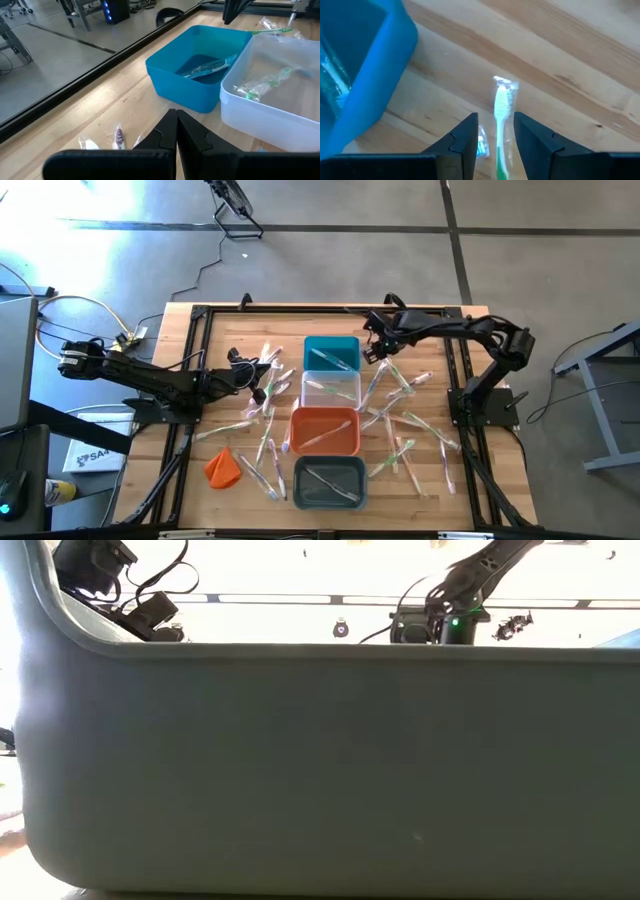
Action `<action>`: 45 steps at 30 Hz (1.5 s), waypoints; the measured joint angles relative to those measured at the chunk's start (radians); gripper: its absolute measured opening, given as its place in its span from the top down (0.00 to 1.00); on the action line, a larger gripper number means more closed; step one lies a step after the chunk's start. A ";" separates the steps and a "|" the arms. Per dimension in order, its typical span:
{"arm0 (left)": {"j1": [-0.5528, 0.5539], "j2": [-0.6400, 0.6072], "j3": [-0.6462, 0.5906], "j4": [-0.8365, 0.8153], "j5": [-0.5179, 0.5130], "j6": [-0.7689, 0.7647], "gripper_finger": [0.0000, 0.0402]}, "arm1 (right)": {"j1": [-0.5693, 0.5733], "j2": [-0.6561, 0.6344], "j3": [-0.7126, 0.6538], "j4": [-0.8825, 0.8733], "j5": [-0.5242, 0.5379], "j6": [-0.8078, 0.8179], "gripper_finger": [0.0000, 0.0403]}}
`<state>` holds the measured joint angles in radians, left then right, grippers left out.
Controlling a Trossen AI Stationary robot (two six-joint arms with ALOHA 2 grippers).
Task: Pick & Place Toothbrushes
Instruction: Put the green toothbrush into the transparent bin
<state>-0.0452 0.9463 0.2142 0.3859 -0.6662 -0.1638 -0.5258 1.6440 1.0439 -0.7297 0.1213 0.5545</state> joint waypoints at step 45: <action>0.000 0.000 0.000 -0.030 0.000 -0.029 1.00 | -0.037 -0.002 -0.213 0.099 -0.071 -0.028 0.72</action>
<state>-0.0456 0.9463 0.2142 0.3557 -0.6659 -0.1925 -0.5629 1.6424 0.8311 -0.6312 0.0504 0.5266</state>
